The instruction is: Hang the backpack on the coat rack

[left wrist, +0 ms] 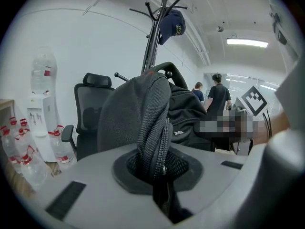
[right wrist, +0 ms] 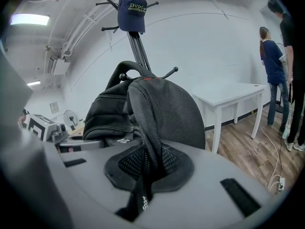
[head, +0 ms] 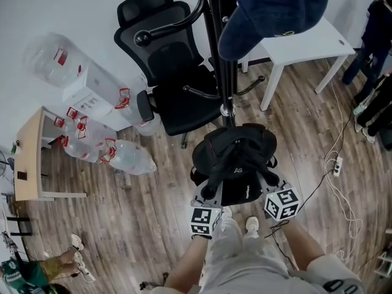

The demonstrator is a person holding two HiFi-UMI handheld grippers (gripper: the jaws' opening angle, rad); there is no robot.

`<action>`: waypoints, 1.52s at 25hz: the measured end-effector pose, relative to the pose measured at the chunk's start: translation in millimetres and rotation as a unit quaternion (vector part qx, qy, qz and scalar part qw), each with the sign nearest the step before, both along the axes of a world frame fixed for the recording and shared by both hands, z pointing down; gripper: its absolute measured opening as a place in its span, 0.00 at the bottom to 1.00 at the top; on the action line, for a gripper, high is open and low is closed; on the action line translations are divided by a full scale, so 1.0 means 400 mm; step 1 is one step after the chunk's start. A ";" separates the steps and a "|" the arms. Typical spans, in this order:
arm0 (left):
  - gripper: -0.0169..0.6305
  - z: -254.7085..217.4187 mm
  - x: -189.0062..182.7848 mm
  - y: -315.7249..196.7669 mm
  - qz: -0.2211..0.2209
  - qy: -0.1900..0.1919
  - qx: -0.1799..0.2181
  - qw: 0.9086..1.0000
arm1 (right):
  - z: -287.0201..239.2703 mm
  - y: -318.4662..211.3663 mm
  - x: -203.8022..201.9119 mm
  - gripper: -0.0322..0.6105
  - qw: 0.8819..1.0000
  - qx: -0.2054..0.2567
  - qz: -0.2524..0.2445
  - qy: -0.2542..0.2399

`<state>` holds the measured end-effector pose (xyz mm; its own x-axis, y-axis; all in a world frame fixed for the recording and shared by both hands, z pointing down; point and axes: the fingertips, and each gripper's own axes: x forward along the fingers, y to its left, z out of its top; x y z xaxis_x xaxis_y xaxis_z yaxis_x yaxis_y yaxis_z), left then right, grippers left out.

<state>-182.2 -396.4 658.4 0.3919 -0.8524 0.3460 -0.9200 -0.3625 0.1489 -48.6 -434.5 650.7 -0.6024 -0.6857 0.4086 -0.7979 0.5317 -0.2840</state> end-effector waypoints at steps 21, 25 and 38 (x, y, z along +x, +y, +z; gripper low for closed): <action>0.08 0.138 -0.047 -0.133 -0.001 -0.037 0.009 0.999 | 0.141 -0.101 -0.048 0.10 0.999 -0.026 0.019 0.012; 0.09 0.159 -0.045 -0.151 -0.003 -0.048 0.021 0.999 | 0.166 -0.116 -0.046 0.10 0.999 -0.023 0.031 0.027; 0.22 0.206 -0.027 -0.184 0.015 -0.084 0.027 0.996 | 0.214 -0.145 -0.047 0.11 0.996 0.000 0.029 0.088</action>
